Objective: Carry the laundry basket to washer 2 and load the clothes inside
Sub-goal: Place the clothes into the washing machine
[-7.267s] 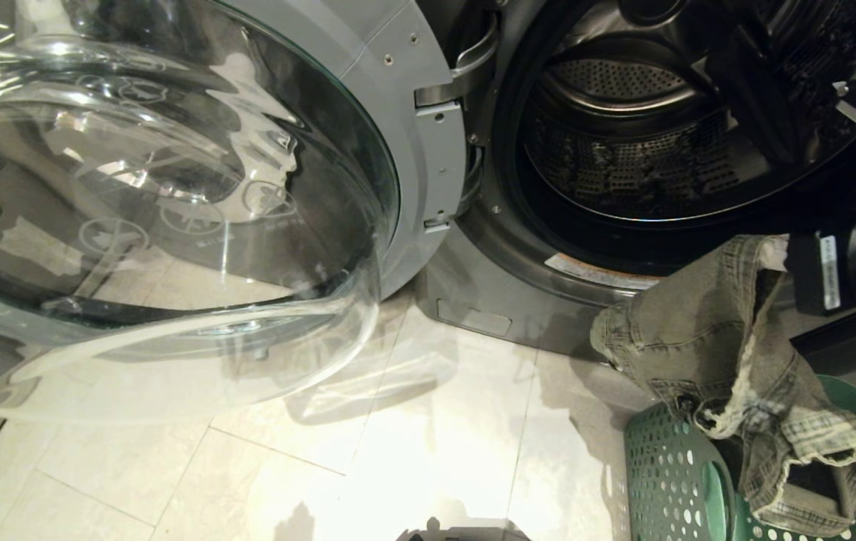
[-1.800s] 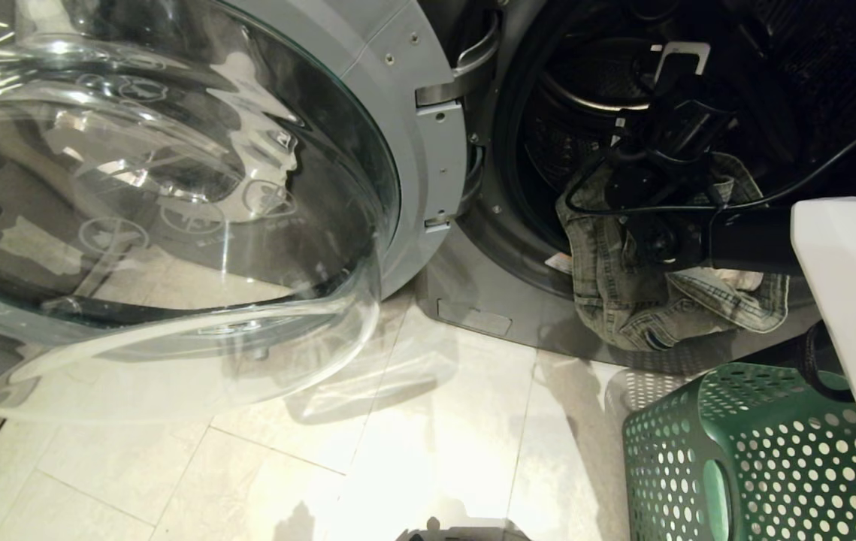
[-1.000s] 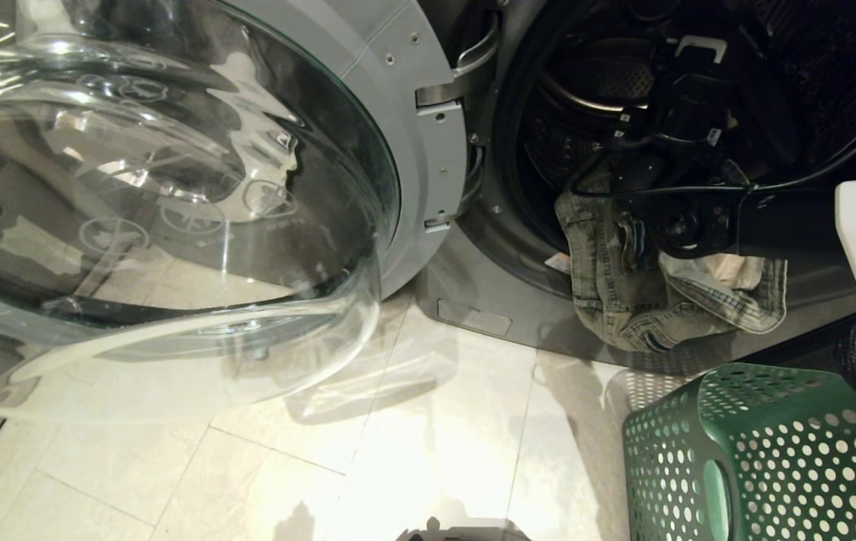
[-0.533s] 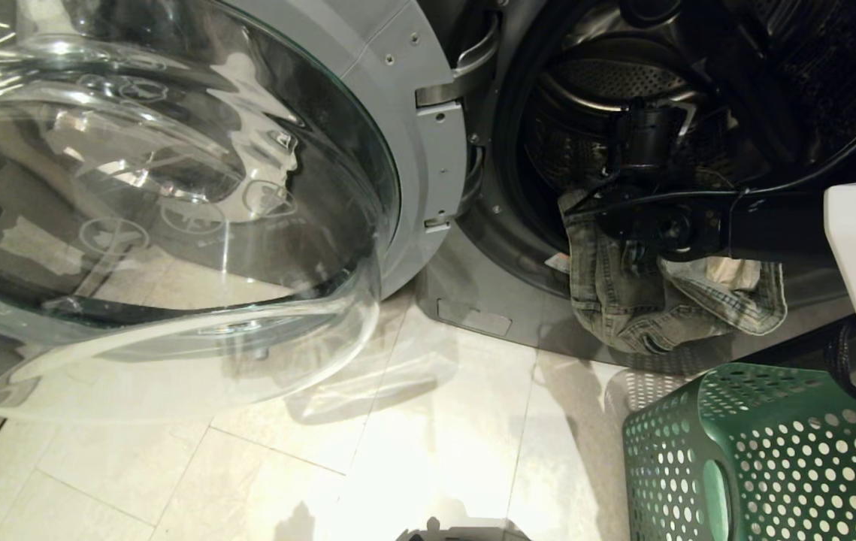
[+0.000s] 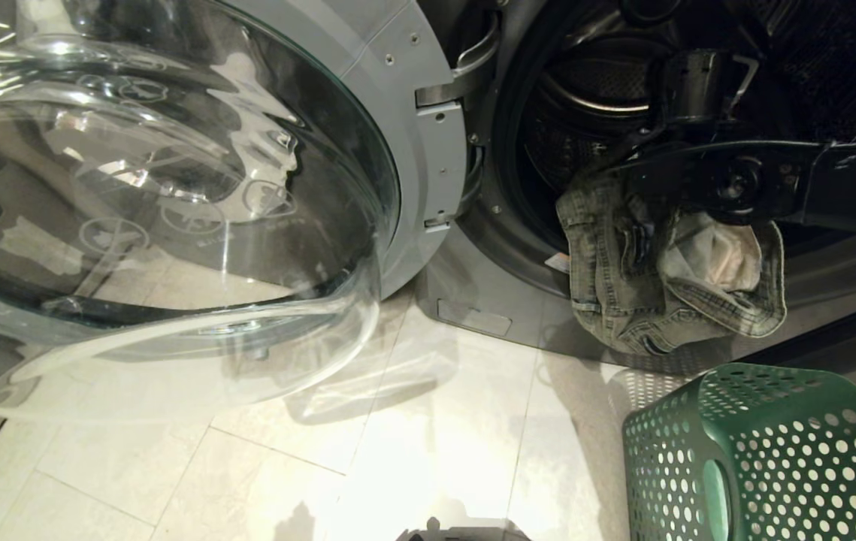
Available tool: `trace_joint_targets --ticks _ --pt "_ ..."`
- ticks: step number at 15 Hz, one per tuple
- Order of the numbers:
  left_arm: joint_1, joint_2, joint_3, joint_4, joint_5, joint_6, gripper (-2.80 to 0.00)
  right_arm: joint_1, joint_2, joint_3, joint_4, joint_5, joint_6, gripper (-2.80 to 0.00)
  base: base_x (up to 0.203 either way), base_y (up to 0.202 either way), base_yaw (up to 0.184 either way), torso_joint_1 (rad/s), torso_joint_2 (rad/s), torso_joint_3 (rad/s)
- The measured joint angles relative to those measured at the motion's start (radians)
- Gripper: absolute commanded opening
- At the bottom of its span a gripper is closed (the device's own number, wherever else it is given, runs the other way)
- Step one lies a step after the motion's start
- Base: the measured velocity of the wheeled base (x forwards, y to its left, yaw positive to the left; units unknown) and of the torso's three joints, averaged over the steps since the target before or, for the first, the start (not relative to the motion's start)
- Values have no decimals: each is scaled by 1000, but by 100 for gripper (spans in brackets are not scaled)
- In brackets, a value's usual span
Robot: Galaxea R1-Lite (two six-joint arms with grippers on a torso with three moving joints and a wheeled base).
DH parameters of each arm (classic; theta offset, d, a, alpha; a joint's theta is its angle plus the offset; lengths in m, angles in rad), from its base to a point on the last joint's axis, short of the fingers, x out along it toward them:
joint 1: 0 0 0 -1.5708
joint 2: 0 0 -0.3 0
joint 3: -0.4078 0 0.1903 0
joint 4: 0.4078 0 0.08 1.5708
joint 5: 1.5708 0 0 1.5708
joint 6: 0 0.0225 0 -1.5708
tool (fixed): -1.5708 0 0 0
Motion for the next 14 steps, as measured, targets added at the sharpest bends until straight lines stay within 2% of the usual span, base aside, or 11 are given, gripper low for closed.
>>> trace_joint_targets --ticks 5,11,12,14 --pt "1 0 0 0 0 0 -280 14 -39 1 51 -19 -9 -280 0 0 0 0 0 0" --pt "0 0 0 0 0 0 -280 16 -37 0 86 -79 -13 -280 0 0 0 0 0 0" --pt "0 0 0 0 0 0 -280 16 -34 -1 89 -88 -13 0 0 0 0 0 0 0" --pt "0 0 0 0 0 0 -280 17 -31 -3 92 -98 -23 0 0 0 0 0 0 0"
